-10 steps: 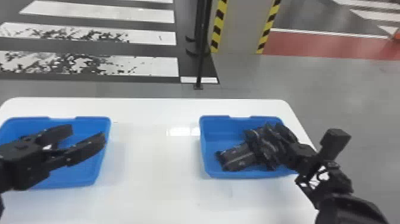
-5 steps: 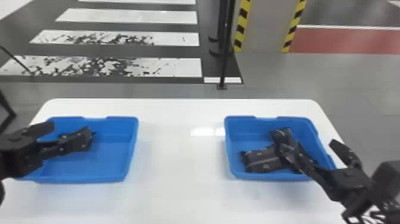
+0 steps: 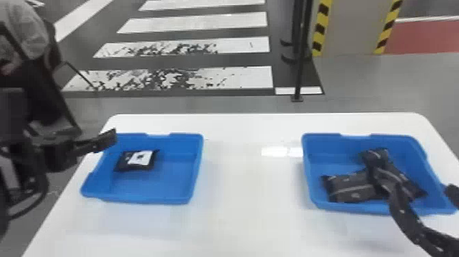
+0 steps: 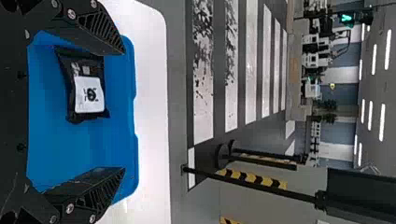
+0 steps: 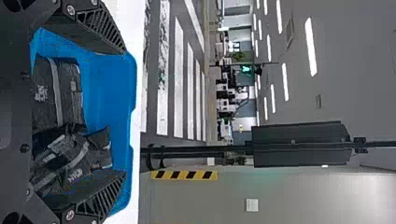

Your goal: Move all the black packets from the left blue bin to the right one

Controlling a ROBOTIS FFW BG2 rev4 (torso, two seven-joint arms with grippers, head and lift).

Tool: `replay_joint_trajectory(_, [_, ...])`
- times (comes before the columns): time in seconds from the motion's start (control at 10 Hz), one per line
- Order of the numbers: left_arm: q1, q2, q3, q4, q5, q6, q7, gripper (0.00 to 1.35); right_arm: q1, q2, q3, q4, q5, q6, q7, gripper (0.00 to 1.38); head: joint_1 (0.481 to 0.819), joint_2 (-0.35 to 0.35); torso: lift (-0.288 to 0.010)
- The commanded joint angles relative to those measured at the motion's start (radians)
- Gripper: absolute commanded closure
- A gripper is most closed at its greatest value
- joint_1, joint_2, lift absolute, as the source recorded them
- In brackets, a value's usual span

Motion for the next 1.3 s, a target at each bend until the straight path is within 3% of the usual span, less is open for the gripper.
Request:
replay_joint_trajectory(0.0, [-0.095, 0.032, -0.041, 0.126, -0.036, 0.015, 0.0, 0.16, 0.028, 0.001, 0.036, -0.008, -0.03, -0.001, 0.0, 0.12, 0.695, 0.178, -0.121])
replay_joint_trajectory(0.2, [-0.213, 0.058, -0.123, 0.298, -0.088, 0.032, 0.0, 0.16, 0.03, 0.001, 0.056, 0.002, -0.046, 0.002, 0.002, 0.12, 0.695, 0.218, -0.121])
replay_joint_trajectory(0.5, [-0.353, 0.049, -0.139, 0.556, -0.21, 0.054, 0.001, 0.16, 0.028, 0.001, 0.078, 0.024, -0.062, 0.007, 0.002, 0.13, 0.695, 0.245, -0.121])
replay_joint_trajectory(0.7, [-0.434, 0.078, -0.207, 0.688, -0.226, 0.094, 0.003, 0.16, 0.015, 0.001, 0.094, 0.034, -0.066, 0.012, 0.002, 0.13, 0.695, 0.269, -0.121])
replay_joint_trajectory(1.2, [-0.507, 0.09, -0.27, 0.877, -0.248, 0.133, 0.003, 0.17, -0.002, 0.001, 0.122, 0.056, -0.078, 0.026, 0.003, 0.13, 0.695, 0.28, -0.121])
